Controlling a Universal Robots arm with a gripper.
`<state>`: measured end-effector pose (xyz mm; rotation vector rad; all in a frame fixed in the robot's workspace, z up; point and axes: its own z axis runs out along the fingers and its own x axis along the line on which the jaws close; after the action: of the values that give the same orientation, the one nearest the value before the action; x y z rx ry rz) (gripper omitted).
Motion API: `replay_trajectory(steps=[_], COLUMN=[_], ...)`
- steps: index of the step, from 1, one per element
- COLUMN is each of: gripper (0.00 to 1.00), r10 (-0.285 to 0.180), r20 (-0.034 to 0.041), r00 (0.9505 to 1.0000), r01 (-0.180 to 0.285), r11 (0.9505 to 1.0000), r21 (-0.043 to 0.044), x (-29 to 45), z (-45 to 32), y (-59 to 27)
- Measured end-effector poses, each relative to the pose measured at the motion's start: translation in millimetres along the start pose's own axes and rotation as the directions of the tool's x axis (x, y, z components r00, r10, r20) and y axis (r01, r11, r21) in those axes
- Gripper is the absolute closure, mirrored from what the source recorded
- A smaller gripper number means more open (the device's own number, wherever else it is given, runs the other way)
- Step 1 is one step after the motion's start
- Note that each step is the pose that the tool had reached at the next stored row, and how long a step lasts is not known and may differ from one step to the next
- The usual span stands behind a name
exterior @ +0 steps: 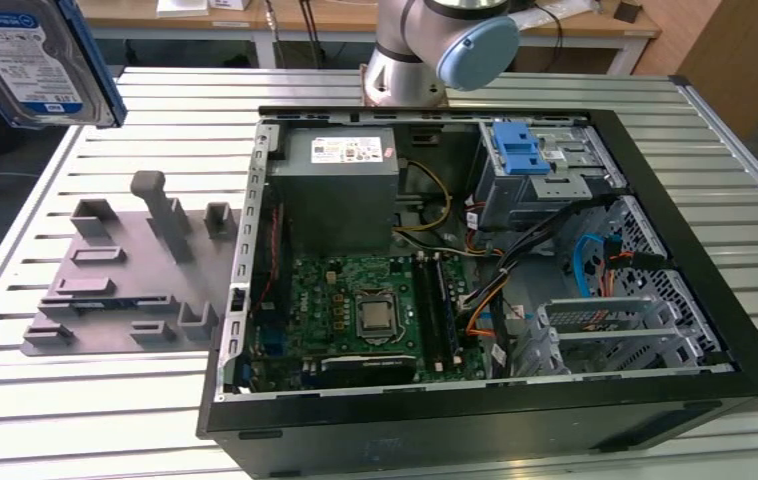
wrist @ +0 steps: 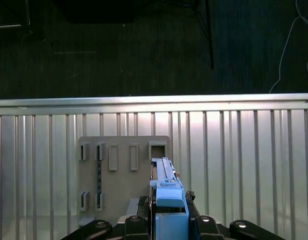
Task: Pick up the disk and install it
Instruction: 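Pick up the disk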
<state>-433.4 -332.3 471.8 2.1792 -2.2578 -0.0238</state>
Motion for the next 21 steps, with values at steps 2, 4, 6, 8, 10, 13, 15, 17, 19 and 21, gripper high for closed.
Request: replay_trajectory(steps=[2, 4, 6, 8, 10, 13, 15, 17, 19, 21], gripper=[0.64, 0.64, 0.64, 0.64, 0.64, 0.64, 0.64, 0.64, 0.64, 0.64], r10=[0.0, 0.0, 0.0, 0.0, 0.0, 0.0, 0.0, 0.0, 0.0, 0.0], r20=[0.0, 0.0, 0.0, 0.0, -0.0001, -0.0001, -0.0001, 0.0, 0.0, 0.0], r00=[1.0, 1.0, 1.0, 1.0, 1.0, 1.0, 1.0, 1.0, 1.0, 1.0], r01=[0.0, 0.0, 0.0, 0.0, 0.0, 0.0, 0.0, 0.0, 0.0, 0.0], r11=[1.0, 1.0, 1.0, 1.0, 1.0, 1.0, 1.0, 1.0, 1.0, 1.0], r21=[0.0, -0.0001, 0.0, -0.0001, -0.0001, -0.0002, -0.0002, 0.0, -0.0001, -0.0001], x=[0.0, -0.1, -0.1, -0.1, -0.1, -0.2, -0.1, 0.8, 1.9, 3.7], z=[-3.9, -7.7, -11.1, -14.5, -17.7, -21.9, -23.7, -24.4, -24.5, -24.5], y=[0.0, 0.1, 0.1, 0.2, 0.2, 0.3, 0.3, 0.3, 0.2, 0.2])
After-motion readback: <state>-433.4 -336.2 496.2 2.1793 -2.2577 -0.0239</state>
